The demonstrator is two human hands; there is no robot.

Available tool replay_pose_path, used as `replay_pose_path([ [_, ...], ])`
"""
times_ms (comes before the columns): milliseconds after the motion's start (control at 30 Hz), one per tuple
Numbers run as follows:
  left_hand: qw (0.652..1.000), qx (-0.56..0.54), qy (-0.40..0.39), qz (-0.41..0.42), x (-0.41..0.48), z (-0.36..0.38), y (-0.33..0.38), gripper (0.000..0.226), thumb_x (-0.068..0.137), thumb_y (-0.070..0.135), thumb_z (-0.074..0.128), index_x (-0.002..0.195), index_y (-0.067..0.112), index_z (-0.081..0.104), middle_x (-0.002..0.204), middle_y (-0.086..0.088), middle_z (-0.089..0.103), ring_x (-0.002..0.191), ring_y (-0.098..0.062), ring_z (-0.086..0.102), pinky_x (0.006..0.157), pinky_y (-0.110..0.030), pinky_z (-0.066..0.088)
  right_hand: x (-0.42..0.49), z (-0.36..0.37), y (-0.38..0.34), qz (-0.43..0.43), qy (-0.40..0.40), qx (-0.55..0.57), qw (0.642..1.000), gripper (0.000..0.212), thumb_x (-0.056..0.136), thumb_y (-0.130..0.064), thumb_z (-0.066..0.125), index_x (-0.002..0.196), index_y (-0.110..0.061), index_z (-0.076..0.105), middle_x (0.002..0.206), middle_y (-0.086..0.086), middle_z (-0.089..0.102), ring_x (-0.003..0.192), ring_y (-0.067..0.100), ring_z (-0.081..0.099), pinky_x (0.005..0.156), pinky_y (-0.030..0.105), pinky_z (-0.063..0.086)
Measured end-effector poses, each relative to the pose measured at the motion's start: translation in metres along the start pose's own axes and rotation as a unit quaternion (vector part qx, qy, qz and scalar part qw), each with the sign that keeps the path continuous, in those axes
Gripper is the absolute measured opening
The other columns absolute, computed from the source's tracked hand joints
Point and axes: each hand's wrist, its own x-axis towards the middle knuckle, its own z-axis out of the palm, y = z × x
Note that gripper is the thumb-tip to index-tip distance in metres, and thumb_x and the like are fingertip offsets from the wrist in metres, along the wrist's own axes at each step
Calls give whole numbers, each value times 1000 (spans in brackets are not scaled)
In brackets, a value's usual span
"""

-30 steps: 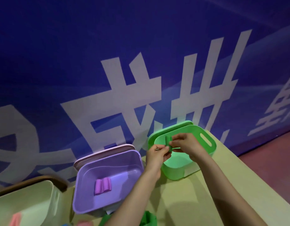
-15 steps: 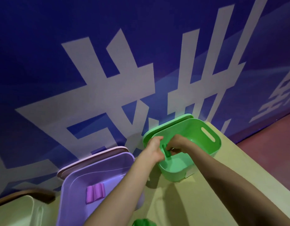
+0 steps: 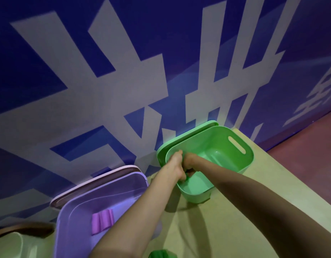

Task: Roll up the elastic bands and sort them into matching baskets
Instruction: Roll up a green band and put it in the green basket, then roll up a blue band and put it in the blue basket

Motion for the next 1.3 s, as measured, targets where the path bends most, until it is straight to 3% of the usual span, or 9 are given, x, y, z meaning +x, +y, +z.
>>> replay_pose_path([
  [67,1000,-17,6,-7,1,1,1,39,96,47,44,107,9,45,116,-18,54,99,-31,54,70,-38,42,0,-3,-2,54,1,70,996,34,95,-20,47,61,-17,45,40,-10,58,78,14,57,101,33,42],
  [133,999,-29,5,-12,3,2,1,39,96,46,44,109,10,45,115,-19,53,95,-31,54,67,-38,43,-2,-5,-1,38,-10,116,993,29,95,-14,48,66,-17,44,27,-13,46,63,15,55,68,32,52],
  [267,999,-51,2,-20,1,3,2,47,97,44,43,128,10,45,128,-20,51,111,-32,54,69,-39,46,-3,-6,1,51,-19,66,996,28,95,-15,48,68,-13,49,45,0,57,47,10,51,43,18,45],
  [367,998,-62,-9,-27,0,0,2,57,99,42,39,143,7,31,147,-19,36,134,-32,38,108,-41,30,-5,-11,-1,21,-45,40,998,26,97,-9,47,71,-5,50,86,14,58,58,16,49,61,26,50],
  [500,997,-74,-29,-26,-1,-6,5,70,96,46,42,150,10,15,157,-17,15,145,-34,14,117,-47,6,-14,-22,1,14,-20,52,998,23,96,-8,51,113,8,55,103,15,56,62,19,53,76,33,53],
  [667,990,-91,-100,36,-22,-19,8,76,97,41,45,151,3,7,158,-18,8,146,-34,8,117,-49,8,-50,-42,4,-25,31,138,990,31,94,-13,56,120,3,56,118,15,62,85,23,60,78,34,53],
  [867,965,-116,-156,174,-128,-78,-20,45,95,28,52,129,-1,48,140,-22,42,129,-34,43,99,-42,43,-162,-46,-9,-193,99,299,929,21,92,-19,62,107,-5,64,95,6,65,82,15,62,82,34,50],
  [1100,923,-191,-63,329,-226,-190,-114,22,96,13,43,102,6,62,104,-11,67,97,-21,63,89,-34,49,-303,12,-61,-395,59,338,852,21,91,-12,61,111,-9,66,110,14,69,95,20,66,86,29,52],
  [1300,892,-189,49,407,-259,-260,-203,17,94,9,47,96,8,64,91,-3,72,83,-14,67,80,-28,50,-358,110,-91,-450,16,334,828,19,89,-2,59,105,-10,65,101,7,68,90,14,64,87,28,52],
])
